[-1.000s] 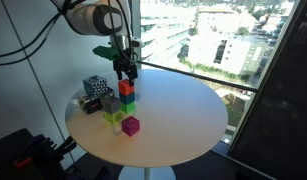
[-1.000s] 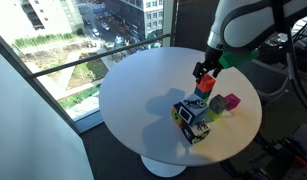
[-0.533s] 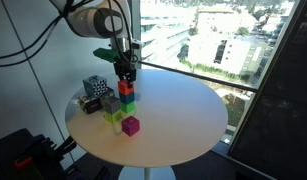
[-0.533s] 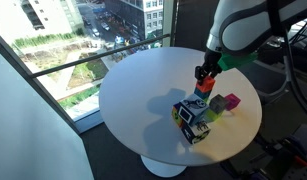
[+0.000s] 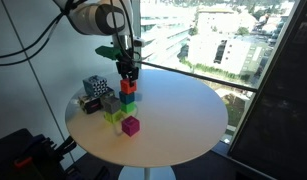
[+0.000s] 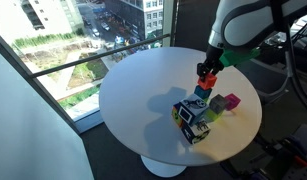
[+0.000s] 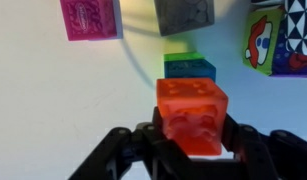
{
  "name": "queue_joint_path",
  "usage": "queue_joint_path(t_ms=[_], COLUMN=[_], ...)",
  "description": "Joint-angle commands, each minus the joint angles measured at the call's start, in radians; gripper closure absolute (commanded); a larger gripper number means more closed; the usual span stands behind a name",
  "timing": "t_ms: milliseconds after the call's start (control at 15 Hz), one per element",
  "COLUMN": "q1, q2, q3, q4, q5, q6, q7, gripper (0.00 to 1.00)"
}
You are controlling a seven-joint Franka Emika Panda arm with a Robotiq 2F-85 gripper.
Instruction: Put the orange block on the table
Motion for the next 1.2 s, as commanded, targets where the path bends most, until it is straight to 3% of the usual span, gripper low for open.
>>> queue_joint_path(t_ms=[0, 1133], q1=[-0.002, -0.093], q2=[-0.038, 0.049], q3=[-0.023, -0.077], q4=[0.019, 0.075], q5=[-0.043, -0.023], q6=[-0.058, -0.086], q7=[0.028, -0.052], gripper=[0.71, 0.71])
